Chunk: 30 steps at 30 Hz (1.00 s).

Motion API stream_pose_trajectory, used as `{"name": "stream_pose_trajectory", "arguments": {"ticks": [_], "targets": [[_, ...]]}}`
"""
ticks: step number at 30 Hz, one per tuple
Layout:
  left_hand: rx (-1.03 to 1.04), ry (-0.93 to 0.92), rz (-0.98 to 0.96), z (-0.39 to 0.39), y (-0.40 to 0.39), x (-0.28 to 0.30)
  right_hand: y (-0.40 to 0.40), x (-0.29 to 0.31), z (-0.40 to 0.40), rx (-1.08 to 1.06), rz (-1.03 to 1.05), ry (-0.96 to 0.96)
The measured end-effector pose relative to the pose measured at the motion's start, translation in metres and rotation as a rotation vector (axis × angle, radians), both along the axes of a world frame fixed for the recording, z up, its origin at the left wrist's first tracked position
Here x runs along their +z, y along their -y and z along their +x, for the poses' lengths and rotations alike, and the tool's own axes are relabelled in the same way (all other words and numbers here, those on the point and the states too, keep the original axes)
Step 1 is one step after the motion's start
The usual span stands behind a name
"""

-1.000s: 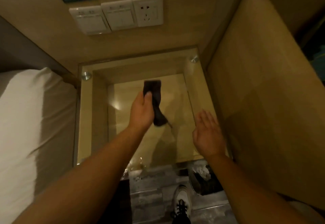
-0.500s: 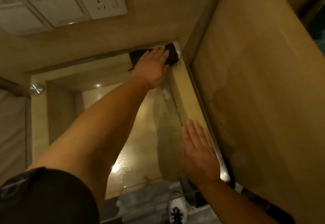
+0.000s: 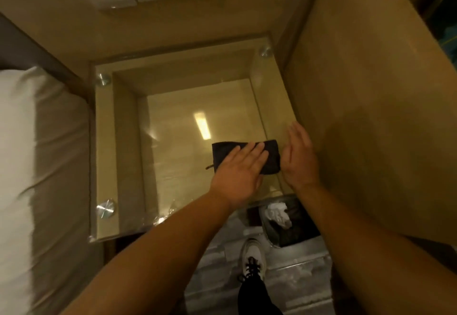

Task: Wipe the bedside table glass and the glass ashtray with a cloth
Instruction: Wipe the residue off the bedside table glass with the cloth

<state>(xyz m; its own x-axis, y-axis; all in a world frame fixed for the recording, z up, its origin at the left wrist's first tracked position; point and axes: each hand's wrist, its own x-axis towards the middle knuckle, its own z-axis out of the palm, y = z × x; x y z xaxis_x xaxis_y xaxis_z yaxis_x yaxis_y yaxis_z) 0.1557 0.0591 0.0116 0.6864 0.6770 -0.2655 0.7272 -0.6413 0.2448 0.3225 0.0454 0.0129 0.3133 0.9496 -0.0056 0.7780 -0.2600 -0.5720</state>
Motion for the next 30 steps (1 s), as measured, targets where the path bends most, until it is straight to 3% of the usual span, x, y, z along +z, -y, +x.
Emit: {"name": "stream_pose_trajectory", "arguments": {"ticks": [5,16,23,30], "targets": [[-0.014,0.005,0.025,-0.026,0.058,0.0,0.05,-0.004,-0.022,0.069,0.042,0.022],[-0.011,-0.004,0.092,-0.124,0.105,-0.001,0.128,0.0,-0.099,0.589,-0.148,0.312],[-0.028,-0.026,0.135,-0.151,0.097,0.0,0.123,-0.01,-0.141,0.682,-0.057,0.586],[0.115,-0.148,0.161,-0.168,0.101,0.0,0.111,-0.019,-0.157,0.637,0.053,0.636]]}}
